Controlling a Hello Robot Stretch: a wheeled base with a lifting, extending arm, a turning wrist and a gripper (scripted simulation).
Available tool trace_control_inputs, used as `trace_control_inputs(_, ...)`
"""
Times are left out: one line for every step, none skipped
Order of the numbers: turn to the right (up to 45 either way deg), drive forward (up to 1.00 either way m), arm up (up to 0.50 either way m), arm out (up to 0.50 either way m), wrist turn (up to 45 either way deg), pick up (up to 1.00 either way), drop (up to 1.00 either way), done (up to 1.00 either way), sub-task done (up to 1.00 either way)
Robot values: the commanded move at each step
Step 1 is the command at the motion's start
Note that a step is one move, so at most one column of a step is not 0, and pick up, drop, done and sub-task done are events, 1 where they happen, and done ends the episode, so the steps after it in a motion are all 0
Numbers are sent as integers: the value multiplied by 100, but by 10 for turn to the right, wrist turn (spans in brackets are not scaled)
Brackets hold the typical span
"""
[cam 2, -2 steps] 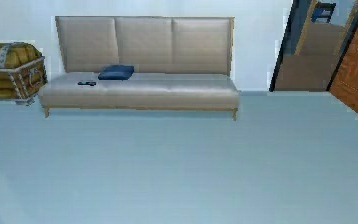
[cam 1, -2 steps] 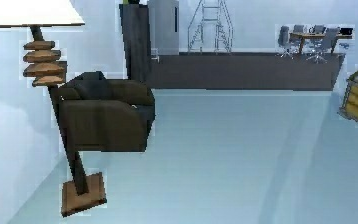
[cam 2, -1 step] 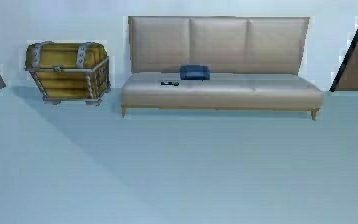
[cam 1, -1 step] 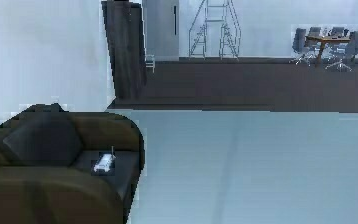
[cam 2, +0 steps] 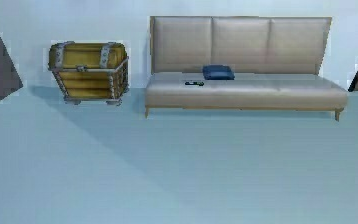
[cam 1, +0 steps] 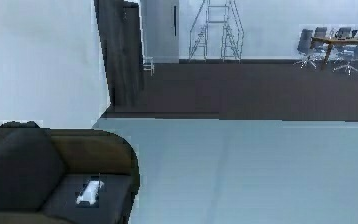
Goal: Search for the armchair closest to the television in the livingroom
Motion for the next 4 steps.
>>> trace_control_inputs(450,0,0,0,0,0,0,0,0)
trace_control_inputs(450,0,0,0,0,0,0,0,0)
trace_control_inputs(0,10,0,0,0,0,0,0,0)
trace_control_inputs(450,0,0,0,0,0,0,0,0)
